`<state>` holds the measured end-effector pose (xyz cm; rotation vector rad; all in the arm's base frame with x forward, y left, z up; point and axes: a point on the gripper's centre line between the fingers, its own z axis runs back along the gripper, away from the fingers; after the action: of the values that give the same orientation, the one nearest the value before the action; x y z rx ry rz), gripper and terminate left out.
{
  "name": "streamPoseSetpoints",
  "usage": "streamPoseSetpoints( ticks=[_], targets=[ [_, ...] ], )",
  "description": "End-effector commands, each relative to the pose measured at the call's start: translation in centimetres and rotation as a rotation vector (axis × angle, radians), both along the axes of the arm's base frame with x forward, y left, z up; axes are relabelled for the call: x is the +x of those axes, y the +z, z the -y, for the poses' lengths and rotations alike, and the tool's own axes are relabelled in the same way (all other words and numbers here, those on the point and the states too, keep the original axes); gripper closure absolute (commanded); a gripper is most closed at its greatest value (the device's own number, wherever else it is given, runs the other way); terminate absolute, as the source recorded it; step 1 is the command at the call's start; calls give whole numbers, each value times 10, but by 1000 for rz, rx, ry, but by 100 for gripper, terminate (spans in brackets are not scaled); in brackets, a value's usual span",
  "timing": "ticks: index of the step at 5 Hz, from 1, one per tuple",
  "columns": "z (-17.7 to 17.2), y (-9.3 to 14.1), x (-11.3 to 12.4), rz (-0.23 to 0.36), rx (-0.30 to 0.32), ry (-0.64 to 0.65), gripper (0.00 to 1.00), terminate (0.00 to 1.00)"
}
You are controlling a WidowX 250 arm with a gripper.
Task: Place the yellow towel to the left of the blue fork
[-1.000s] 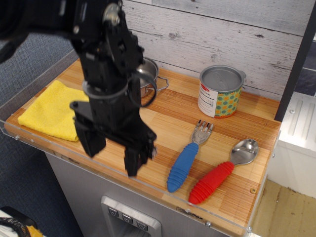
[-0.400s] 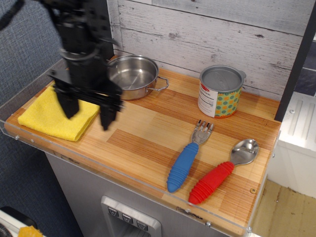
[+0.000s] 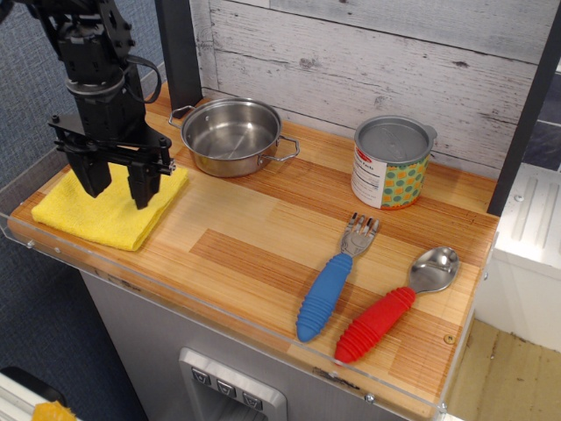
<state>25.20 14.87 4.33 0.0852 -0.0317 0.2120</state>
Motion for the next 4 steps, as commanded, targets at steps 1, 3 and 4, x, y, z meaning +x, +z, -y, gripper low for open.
streamPoseSetpoints(
  ticks=[1, 3, 4],
  targets=[
    [-37, 2, 8, 83, 33, 39, 100, 0],
    [-42, -13, 21, 116, 47, 14, 100, 0],
    [-37, -21, 26, 128, 36, 6, 100, 0]
  ],
)
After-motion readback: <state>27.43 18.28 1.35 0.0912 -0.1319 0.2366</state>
